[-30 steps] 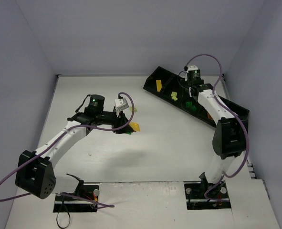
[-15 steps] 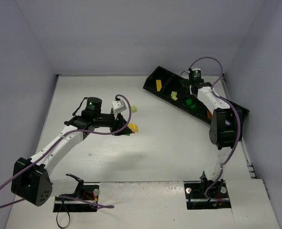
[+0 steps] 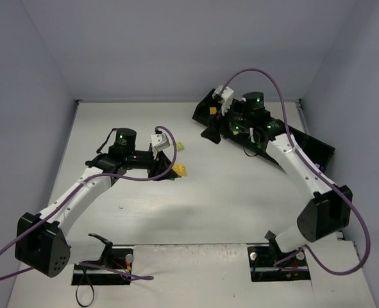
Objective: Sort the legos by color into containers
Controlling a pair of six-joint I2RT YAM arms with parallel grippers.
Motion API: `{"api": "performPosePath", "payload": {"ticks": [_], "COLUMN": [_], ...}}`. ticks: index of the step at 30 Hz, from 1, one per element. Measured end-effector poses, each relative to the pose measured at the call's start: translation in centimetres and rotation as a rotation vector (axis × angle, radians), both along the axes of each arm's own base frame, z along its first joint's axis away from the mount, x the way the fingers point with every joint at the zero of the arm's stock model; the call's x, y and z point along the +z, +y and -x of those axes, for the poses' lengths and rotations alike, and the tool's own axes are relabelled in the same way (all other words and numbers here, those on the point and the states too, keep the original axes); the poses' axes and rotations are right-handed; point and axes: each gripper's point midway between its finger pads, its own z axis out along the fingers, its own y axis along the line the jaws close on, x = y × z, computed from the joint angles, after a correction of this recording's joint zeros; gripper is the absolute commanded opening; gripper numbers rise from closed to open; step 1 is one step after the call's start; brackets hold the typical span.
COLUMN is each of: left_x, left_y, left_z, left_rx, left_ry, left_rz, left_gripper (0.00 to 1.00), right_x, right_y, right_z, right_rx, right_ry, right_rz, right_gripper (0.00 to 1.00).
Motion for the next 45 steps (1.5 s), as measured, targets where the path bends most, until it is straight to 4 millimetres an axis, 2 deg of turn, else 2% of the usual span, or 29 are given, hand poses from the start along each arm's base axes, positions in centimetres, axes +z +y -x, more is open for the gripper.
{"api": "performPosePath", "payload": {"ticks": [2,4,9,14,18,23,30,33,36,37,39,41,43,44,45], "left_x": [0.7,1.4,2.2,2.1,1.9,1.8,1.9,2.1,1.8,1.8,1.8,1.7,1.7,1.7,1.7], "left_y": [-0.1,-0.2,-0.4,-0.5,-0.7,-0.8,-0.8,-0.9,-0.7,-0.7,-0.7,-0.7,-0.7,-0.7,-0.7], "left_z": [-0.1,-0.3,-0.4,-0.5,-0.7,-0.7,-0.6,-0.6,-0.5,-0.5,-0.4,-0.5,-0.5,-0.5,-0.6], "left_rx": [-0.008,-0.016,-0.033,-0.044,-0.049,-0.056,-0.063,-0.066,-0.066,-0.07,-0.07,-0.071,-0.068,-0.068,-0.067], "left_ry": [-0.018,-0.041,-0.065,-0.056,-0.043,-0.032,-0.031,-0.037,-0.029,-0.023,-0.024,-0.024,-0.025,-0.027,-0.033], "left_rz": [0.005,0.012,0.022,0.021,0.019,0.02,0.025,0.026,0.019,0.02,0.019,0.019,0.017,0.016,0.013], "left_gripper": [0.0,0.0,0.0,0.0,0.0,0.0,0.0,0.0,0.0,0.0,0.0,0.24,0.39,0.51,0.55], "right_x": [1.9,2.6,1.3,0.4,-0.3,-1.2,-2.2,-2.8,-3.1,-3.1,-3.2,-3.2,-3.2,-3.2,-3.3], "right_y": [2.5,3.4,4.7,7.0,8.4,9.3,9.9,10.1,10.4,10.3,10.3,10.3,10.3,10.3,10.3], "right_z": [3.1,4.9,7.9,10.9,12.4,13.0,13.2,13.3,13.6,13.7,13.7,13.7,13.6,13.6,13.5], "right_rx": [0.162,0.262,0.411,0.532,0.59,0.614,0.631,0.638,0.654,0.659,0.661,0.661,0.66,0.659,0.654], "right_ry": [-0.032,-0.035,0.04,0.09,0.107,0.128,0.144,0.151,0.157,0.158,0.159,0.156,0.154,0.152,0.152], "right_rz": [-0.053,-0.087,-0.115,-0.119,-0.111,-0.097,-0.083,-0.075,-0.074,-0.073,-0.071,-0.069,-0.067,-0.066,-0.063], "right_gripper": [0.6,0.59,0.57,0.56,0.58,0.58,0.5,0.38,0.19,0.07,0.0,0.0,0.0,0.0,0.0]}}
